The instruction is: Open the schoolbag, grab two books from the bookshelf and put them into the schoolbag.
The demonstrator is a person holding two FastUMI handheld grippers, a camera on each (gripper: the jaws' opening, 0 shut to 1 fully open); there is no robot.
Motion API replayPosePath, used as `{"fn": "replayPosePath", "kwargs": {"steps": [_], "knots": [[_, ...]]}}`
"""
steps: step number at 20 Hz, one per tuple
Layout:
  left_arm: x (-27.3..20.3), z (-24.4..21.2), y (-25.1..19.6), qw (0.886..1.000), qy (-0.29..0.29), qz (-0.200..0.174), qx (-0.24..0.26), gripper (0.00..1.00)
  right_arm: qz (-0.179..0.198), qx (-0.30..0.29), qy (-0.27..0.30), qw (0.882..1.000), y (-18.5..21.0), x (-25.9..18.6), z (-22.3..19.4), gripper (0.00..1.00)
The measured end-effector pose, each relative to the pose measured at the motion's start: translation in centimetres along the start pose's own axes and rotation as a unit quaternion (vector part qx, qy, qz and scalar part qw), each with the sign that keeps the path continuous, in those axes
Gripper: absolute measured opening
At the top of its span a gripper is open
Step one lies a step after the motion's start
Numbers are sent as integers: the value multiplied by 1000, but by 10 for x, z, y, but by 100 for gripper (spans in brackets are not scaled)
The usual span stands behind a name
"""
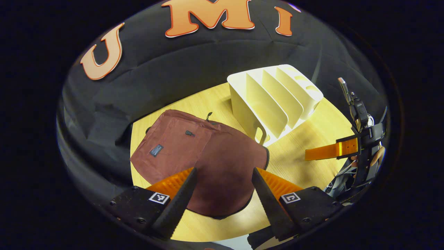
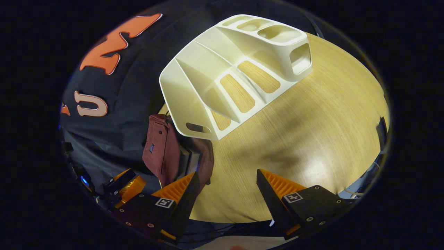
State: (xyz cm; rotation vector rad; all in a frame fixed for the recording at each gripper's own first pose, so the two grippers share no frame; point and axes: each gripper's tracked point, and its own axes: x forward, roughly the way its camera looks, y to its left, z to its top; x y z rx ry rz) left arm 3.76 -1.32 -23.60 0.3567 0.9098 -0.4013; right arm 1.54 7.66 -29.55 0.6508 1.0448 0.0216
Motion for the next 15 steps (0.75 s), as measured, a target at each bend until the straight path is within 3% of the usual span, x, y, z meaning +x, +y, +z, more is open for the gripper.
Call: {"fn": "replayPosePath", "kwargs": {"steps": [4, 7, 10, 15], "knots": [[-6, 21, -20, 996, -59, 35, -55, 98, -13, -79, -46, 996, -18, -31, 42, 98], [-26, 63, -18, 983, -135, 64, -106, 98, -12, -149, -123, 981, -13, -72, 91, 98], [-56, 105, -12, 961, -218, 92, -141, 98, -6, -212, -226, 951, 7, -118, 141, 98], [-124, 163, 13, 921, -336, 146, -133, 100, 6, -267, -373, 889, 35, -184, 189, 97]]}}
